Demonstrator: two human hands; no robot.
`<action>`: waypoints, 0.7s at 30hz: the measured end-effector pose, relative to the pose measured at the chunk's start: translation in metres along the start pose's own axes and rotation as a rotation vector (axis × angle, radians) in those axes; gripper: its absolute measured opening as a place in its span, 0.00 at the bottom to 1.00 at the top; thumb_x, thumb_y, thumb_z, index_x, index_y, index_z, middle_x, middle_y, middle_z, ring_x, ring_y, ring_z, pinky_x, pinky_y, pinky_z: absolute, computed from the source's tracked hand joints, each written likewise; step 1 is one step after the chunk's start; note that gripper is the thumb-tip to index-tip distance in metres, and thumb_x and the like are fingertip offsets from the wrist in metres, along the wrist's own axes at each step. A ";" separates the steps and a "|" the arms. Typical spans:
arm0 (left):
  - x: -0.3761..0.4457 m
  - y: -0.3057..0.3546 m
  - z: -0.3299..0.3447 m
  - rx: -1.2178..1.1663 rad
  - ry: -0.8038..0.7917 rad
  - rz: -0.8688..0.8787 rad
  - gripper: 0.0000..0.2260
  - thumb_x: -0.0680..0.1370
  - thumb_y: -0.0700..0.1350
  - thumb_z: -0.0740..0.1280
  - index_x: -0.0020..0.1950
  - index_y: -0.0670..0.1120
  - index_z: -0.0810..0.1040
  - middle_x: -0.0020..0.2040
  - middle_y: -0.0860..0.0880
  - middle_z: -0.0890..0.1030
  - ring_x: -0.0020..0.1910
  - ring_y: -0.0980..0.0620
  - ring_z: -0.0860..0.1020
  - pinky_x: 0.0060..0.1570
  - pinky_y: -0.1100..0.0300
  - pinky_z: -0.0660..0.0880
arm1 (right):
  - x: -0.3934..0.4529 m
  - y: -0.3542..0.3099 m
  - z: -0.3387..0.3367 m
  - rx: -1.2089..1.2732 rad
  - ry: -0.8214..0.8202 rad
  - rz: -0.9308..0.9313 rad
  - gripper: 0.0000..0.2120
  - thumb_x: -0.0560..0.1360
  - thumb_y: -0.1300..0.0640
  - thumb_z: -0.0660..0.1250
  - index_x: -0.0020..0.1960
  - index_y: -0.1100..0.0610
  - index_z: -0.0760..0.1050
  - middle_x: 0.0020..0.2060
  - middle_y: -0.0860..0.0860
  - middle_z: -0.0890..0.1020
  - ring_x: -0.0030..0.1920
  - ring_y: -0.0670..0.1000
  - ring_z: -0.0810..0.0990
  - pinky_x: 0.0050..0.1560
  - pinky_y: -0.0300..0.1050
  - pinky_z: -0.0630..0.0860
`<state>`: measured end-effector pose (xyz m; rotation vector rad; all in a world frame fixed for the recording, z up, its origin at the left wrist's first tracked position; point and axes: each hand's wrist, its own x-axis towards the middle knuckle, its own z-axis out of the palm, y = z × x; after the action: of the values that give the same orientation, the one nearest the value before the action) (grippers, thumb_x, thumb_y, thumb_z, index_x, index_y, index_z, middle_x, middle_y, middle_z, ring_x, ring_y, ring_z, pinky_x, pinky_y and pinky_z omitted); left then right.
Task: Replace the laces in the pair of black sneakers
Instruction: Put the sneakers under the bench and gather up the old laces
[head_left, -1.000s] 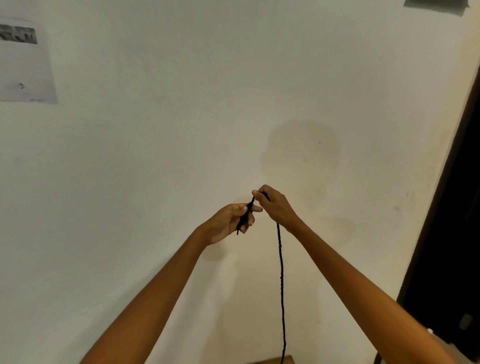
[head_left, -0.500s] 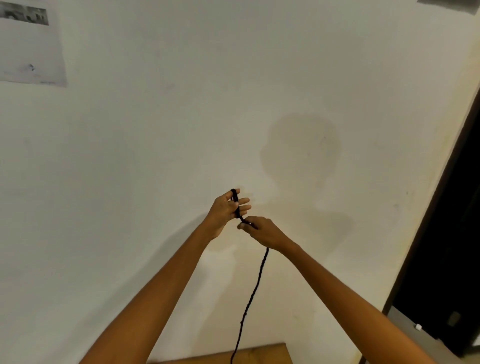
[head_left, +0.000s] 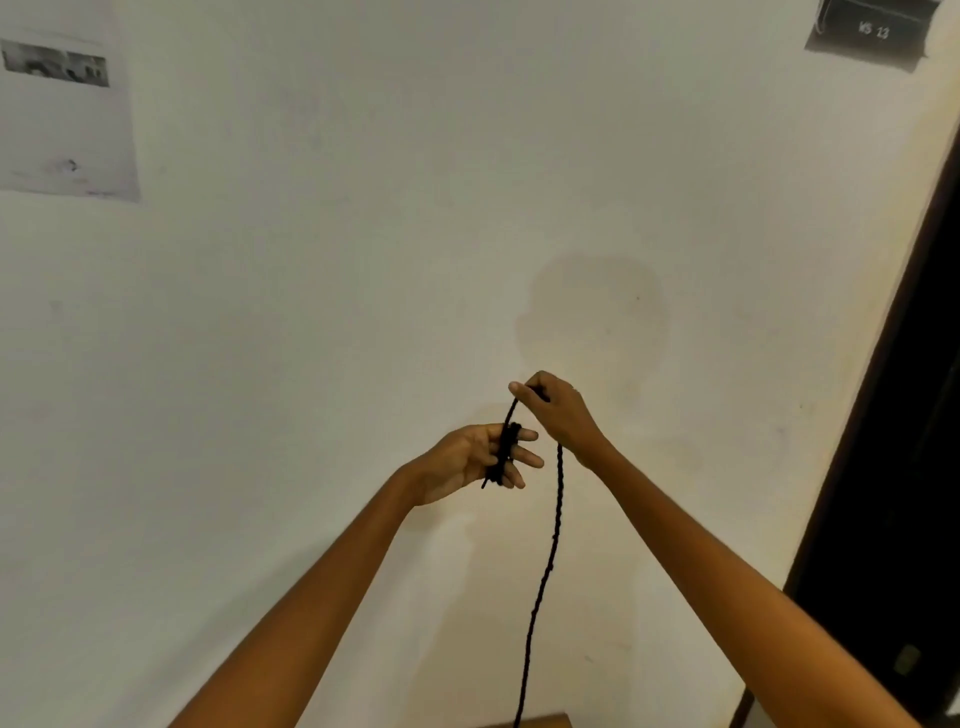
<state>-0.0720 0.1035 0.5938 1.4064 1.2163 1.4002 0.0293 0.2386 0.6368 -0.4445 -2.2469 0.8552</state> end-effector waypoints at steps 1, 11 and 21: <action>-0.001 0.002 -0.001 -0.081 -0.014 0.014 0.19 0.74 0.35 0.55 0.64 0.41 0.72 0.54 0.42 0.81 0.44 0.46 0.81 0.51 0.54 0.76 | -0.003 0.007 0.002 0.030 -0.014 0.035 0.14 0.78 0.48 0.63 0.40 0.57 0.69 0.32 0.47 0.71 0.33 0.45 0.68 0.36 0.38 0.64; 0.008 -0.019 -0.021 -0.430 0.387 0.085 0.23 0.82 0.54 0.49 0.69 0.40 0.68 0.67 0.40 0.73 0.62 0.40 0.75 0.62 0.50 0.72 | -0.055 0.032 0.043 -0.074 -0.415 0.041 0.11 0.81 0.49 0.58 0.52 0.54 0.76 0.34 0.45 0.73 0.34 0.42 0.70 0.35 0.31 0.66; -0.012 -0.013 -0.008 -0.048 0.223 -0.114 0.27 0.82 0.57 0.43 0.64 0.44 0.74 0.59 0.43 0.80 0.57 0.44 0.80 0.58 0.56 0.75 | -0.020 -0.019 -0.018 0.059 -0.312 -0.102 0.09 0.76 0.53 0.68 0.40 0.56 0.76 0.29 0.43 0.74 0.28 0.38 0.70 0.32 0.30 0.66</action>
<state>-0.0802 0.0941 0.5786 1.1525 1.3714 1.5259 0.0543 0.2228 0.6501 -0.1756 -2.4950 0.9900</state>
